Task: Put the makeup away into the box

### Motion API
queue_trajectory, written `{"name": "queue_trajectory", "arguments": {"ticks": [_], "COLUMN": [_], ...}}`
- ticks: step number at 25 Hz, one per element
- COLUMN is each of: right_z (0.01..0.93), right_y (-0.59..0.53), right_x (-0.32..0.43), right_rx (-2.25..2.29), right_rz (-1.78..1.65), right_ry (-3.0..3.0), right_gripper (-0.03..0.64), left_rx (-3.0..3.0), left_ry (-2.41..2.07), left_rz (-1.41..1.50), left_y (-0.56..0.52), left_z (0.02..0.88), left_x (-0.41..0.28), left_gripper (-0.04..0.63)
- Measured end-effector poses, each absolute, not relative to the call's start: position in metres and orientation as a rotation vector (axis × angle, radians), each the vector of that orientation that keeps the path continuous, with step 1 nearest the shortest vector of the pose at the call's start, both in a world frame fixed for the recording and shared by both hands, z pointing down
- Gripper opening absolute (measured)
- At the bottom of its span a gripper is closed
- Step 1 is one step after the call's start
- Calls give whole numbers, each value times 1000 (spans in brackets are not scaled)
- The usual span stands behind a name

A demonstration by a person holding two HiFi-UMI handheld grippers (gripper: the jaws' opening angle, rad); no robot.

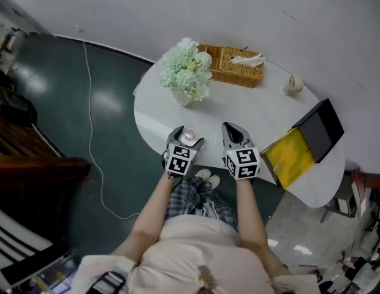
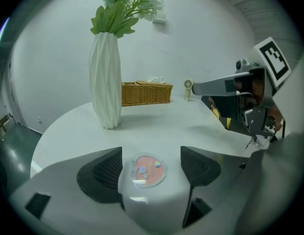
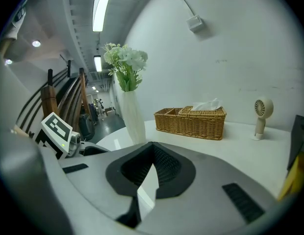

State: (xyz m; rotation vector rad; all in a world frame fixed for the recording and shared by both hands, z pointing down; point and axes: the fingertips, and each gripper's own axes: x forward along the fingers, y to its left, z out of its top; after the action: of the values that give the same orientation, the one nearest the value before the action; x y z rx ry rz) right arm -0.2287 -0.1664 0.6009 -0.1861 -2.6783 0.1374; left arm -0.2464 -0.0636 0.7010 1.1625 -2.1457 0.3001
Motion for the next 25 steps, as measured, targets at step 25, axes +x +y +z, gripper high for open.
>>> {"name": "queue_trajectory", "arguments": {"ticks": [25], "right_z": [582], "right_y": [-216], "right_x": [-208], "right_rx": [20], "right_rz": [163], "right_ry": [-2727], "right_gripper": [15], "left_rx": [1233], "left_ry": [-2244], "left_rz": [340], "left_y": [-87], "left_z": [653], "left_x": [-263], "left_gripper": [242]}}
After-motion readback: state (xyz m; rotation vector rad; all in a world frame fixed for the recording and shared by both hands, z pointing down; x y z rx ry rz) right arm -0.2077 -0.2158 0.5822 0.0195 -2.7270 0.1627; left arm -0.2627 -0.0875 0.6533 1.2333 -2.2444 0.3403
